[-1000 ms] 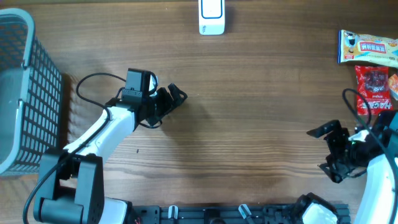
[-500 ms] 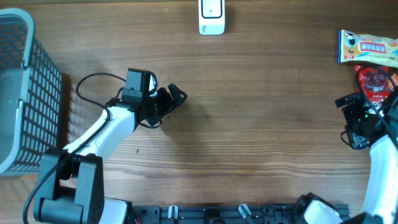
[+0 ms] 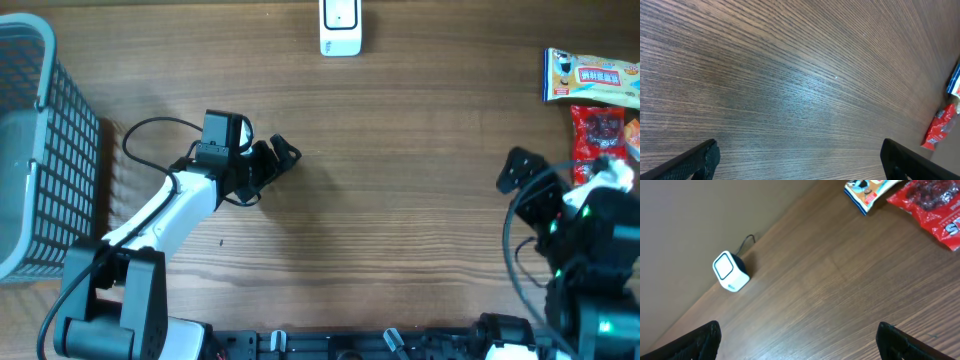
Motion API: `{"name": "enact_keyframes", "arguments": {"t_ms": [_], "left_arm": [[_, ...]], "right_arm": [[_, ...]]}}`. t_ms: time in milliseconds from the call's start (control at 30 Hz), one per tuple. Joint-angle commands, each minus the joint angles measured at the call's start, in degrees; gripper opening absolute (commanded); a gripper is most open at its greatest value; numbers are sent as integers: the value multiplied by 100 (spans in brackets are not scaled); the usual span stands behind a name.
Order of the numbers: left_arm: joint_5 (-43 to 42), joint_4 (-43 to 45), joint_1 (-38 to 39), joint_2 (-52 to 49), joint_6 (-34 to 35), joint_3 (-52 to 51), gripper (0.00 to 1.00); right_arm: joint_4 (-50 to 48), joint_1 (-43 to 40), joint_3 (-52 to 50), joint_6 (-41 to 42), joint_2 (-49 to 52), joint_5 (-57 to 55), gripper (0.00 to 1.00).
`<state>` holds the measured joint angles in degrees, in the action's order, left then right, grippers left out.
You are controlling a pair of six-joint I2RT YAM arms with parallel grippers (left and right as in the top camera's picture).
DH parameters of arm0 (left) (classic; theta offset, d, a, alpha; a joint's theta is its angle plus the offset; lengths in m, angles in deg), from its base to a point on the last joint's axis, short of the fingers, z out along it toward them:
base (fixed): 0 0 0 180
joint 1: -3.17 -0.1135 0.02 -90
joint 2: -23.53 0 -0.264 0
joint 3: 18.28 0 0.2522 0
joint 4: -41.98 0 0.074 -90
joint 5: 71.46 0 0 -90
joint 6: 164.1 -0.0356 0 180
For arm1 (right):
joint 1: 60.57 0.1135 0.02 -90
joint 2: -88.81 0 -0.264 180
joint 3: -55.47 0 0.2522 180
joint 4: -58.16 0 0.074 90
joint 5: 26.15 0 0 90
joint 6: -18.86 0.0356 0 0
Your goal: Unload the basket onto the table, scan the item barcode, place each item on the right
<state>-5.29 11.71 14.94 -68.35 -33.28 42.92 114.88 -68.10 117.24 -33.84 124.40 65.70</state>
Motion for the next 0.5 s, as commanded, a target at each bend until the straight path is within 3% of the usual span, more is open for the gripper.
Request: {"name": "enact_keyframes", "arguments": {"t_ms": [0, 67, 200, 467], "left_arm": [[13, 13, 0, 0, 11, -13, 100], [15, 13, 0, 0, 11, -13, 100], [13, 13, 0, 0, 11, -13, 100], [13, 13, 0, 0, 11, -13, 100]], "right_arm": [[-236, 61, -920, -9, -632, -177, 100], [-728, 61, -1609, -361, -1154, 140, 100], [-2859, 61, -3176, -1611, -2564, 1663, 100], [-3657, 63, -4070, -1617, -3543, 1775, 100]]}}
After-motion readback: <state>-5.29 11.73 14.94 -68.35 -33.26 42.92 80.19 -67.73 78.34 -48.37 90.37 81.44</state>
